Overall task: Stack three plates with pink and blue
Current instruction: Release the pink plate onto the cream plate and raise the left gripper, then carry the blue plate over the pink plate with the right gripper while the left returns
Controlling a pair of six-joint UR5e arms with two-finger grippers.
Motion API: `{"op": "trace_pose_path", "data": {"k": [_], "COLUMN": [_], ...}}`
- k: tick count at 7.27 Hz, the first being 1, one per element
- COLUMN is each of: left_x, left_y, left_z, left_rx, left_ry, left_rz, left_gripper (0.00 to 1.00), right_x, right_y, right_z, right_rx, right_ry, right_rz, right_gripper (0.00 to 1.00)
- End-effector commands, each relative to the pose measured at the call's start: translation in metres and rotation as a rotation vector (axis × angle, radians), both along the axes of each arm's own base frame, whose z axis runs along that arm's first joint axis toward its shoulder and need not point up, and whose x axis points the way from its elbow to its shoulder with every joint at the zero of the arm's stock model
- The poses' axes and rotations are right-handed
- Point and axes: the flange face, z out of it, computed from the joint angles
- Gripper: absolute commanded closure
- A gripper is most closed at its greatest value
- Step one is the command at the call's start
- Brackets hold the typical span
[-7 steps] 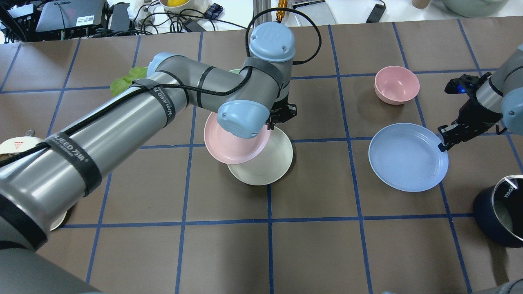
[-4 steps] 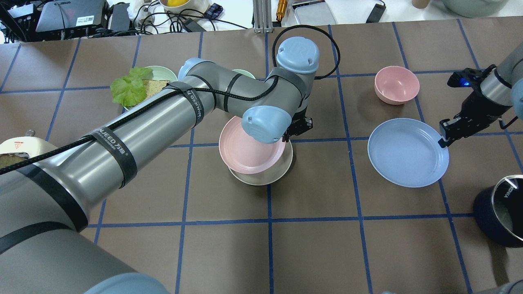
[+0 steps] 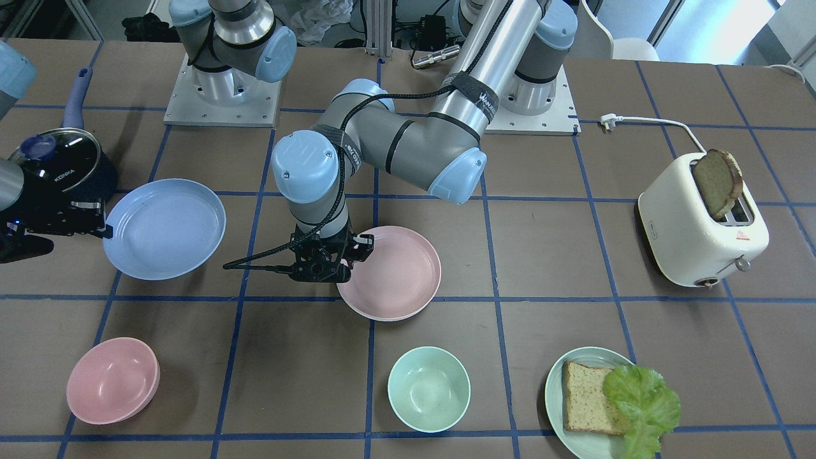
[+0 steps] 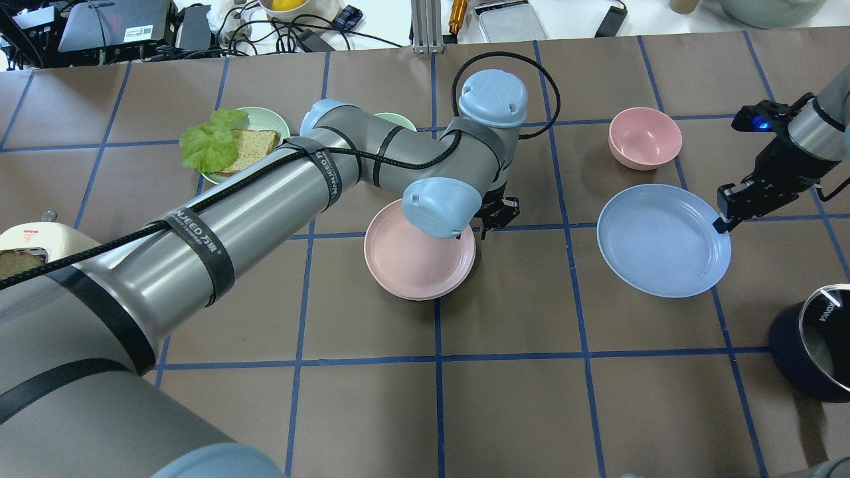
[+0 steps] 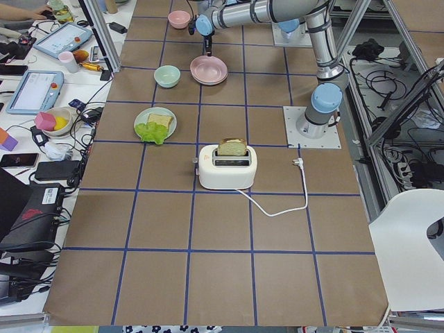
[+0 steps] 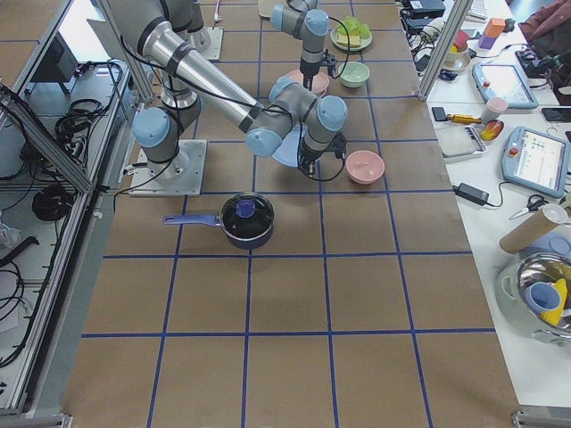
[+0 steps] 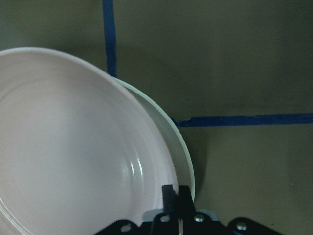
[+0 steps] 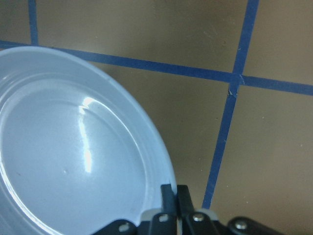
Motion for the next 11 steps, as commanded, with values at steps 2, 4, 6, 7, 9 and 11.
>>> {"op": "trace_pose_path", "data": {"k": [2, 4, 6, 7, 9, 11], "left_x": [0.044, 0.119, 0.201, 0.232, 0.251, 0.282], "left_y": [-0.022, -0.047, -0.042, -0.036, -0.017, 0.022], "left_z": [0.076, 0.163, 0.254, 0.279, 0.276, 0.267], "left_rx": [-0.018, 0.038, 0.009, -0.031, -0.018, -0.030], "left_ry": [0.011, 0.031, 0.095, 0.105, 0.087, 0.059], "left_rz": [0.029, -0.005, 0.052, 0.032, 0.057, 0.099], "left_gripper": [0.00, 0.00, 0.00, 0.00, 0.00, 0.00], "right_x": [0.002, 0.010, 0.053, 0.082, 0.142, 0.195], "right_y": [-0.004, -0.010, -0.012, -0.013, -0.014, -0.012], "right_z": [0.015, 0.027, 0.041, 0.047, 0.048, 0.045], "right_rx": [-0.032, -0.044, -0.046, -0.051, -0.030, -0.010], "right_ry": [0.005, 0.016, 0.035, 0.048, 0.066, 0.047], "right_rz": [0.004, 0.018, -0.034, -0.033, -0.090, -0.135], "right_gripper": [1.00, 1.00, 1.00, 1.00, 1.00, 1.00]}}
